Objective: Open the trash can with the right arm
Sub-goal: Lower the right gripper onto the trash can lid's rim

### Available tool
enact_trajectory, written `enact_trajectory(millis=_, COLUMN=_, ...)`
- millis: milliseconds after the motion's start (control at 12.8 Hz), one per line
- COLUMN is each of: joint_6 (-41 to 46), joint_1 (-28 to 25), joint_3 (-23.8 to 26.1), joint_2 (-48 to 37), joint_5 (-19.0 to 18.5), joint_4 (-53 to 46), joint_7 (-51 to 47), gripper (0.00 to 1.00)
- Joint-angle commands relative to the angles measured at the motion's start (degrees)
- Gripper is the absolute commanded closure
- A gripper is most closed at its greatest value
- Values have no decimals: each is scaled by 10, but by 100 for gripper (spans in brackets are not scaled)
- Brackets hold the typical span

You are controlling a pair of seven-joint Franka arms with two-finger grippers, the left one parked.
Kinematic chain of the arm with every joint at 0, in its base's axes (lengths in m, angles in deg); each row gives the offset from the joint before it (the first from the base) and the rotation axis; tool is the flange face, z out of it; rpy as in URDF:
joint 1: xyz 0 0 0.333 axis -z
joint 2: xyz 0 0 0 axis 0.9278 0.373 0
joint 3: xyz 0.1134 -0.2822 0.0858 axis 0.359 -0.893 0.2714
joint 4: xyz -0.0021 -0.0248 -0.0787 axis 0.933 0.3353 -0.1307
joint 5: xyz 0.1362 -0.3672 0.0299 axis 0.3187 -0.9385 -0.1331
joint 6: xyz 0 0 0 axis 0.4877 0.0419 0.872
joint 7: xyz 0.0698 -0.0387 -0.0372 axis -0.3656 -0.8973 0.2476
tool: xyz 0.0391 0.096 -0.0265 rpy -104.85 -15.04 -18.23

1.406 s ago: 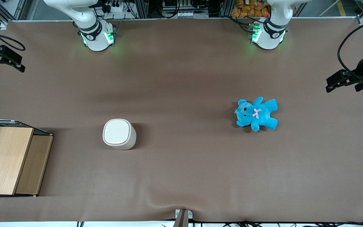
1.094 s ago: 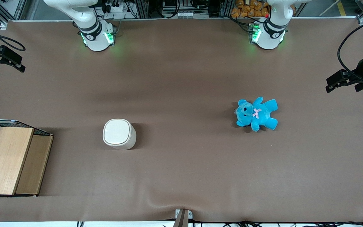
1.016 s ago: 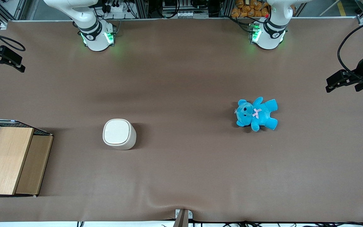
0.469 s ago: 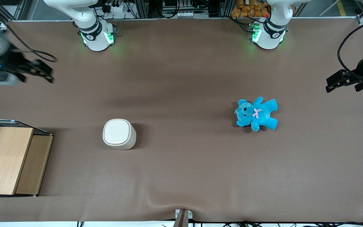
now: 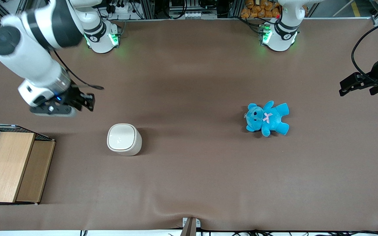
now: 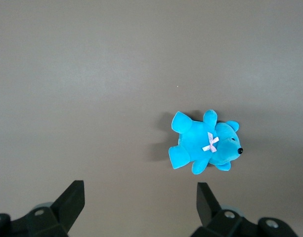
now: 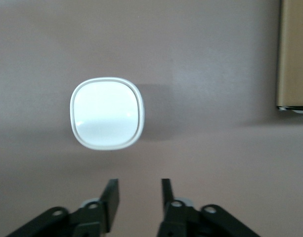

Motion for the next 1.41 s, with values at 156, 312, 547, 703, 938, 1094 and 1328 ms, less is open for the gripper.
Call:
enact_trajectory(millis=156, joint_6=-82, joint_1=-22, joint_3=0, joint_2=68, joint_5=-1, joint_4=12, joint_7=-16, gripper=95)
enact_trajectory(millis=312, joint_6=-115, joint_1=-27, joint_3=-1, joint_2=91, joint_5=-6, joint_4=14, joint_7=-15, gripper=98)
enact_trajectory(millis=547, joint_6=-150, joint_1=-28, joint_3=-6, joint_2=124, joint_5=-22, joint_4=14, joint_7=-16, gripper=100)
enact_trajectory(millis=703, joint_6=-161, joint_1=-28, joint_3=-13, joint_2=136, joint_5=-23, joint_4=14, joint_7=-16, gripper=100)
enact_trajectory(millis=938, joint_6=-174, joint_1=-31, joint_3=-27, joint_2=153, joint_5=-25, joint_4=14, joint_7=-26, gripper=100)
enact_trajectory(millis=1094, joint_6=-179, joint_1=-34, joint_3=-30, joint_2=161, joint_5=-27, joint_4=14, joint_7=-26, gripper=100)
enact_trajectory(millis=1328, joint_6=-191, joint_1=-36, joint_3=-30, joint_2=169, joint_5=-27, joint_4=14, joint_7=-27, gripper=100)
